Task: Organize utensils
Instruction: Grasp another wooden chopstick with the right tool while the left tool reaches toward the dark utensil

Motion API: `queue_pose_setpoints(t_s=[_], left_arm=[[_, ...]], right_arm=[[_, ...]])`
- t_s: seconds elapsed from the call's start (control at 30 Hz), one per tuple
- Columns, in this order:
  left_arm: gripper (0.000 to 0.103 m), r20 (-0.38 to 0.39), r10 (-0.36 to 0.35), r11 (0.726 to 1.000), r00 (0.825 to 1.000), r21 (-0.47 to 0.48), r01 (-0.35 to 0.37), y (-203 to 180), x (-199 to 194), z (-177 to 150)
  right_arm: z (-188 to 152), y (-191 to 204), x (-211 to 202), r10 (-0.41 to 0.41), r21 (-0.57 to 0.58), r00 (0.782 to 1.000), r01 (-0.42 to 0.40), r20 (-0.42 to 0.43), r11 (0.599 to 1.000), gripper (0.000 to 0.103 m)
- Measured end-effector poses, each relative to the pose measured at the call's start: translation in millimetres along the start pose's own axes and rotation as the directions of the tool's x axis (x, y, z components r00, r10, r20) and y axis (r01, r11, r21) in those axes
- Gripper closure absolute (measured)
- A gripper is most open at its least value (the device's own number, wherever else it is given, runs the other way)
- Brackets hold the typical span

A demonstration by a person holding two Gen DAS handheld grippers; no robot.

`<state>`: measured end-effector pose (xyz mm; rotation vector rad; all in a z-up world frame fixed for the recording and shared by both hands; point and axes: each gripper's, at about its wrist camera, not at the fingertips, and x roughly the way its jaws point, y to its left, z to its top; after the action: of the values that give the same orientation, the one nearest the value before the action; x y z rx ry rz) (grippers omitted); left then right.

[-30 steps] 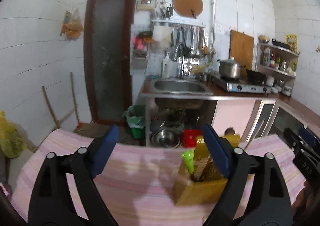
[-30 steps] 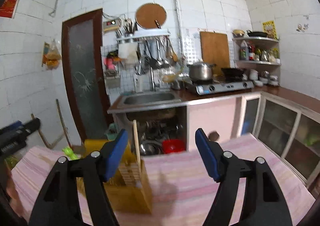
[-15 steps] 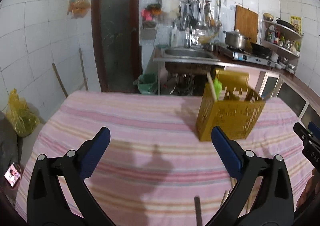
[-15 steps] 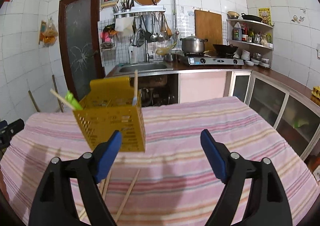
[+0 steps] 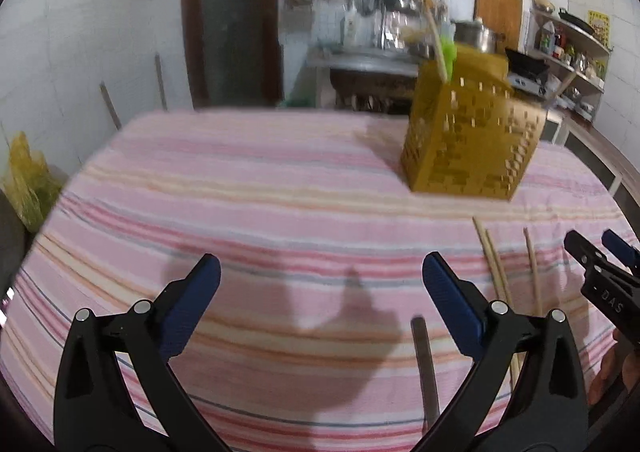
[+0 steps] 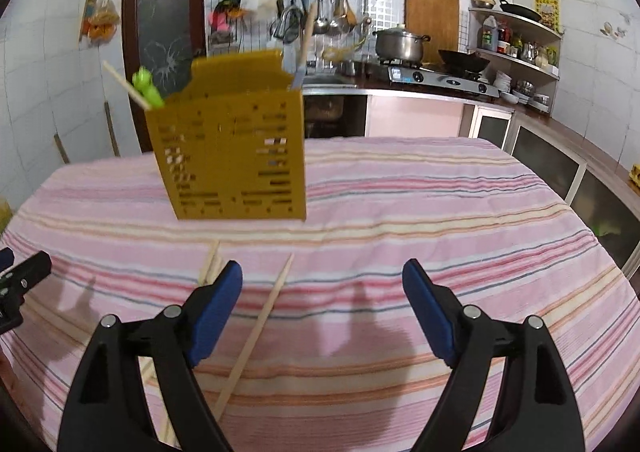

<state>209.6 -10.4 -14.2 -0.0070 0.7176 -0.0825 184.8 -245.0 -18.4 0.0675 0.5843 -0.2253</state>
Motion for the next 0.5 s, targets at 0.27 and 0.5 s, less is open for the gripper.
queue_pose_setpoints(t_s=[0.27, 0.5], left_arm=[[0.005, -0.062, 0.013, 0.998, 0.998, 0.061, -0.009, -14, 14, -9], [0.005, -0.138, -0.005, 0.998, 0.99, 0.056, 0.012, -22, 32, -11]], right_arm=[[-3, 1, 31, 0.019, 0.077, 0.989, -0.007, -0.146, 0.997, 0.022], [-5, 28, 61, -0.038, -0.009, 0.968, 0.037, -0.249, 0.999, 0.043]])
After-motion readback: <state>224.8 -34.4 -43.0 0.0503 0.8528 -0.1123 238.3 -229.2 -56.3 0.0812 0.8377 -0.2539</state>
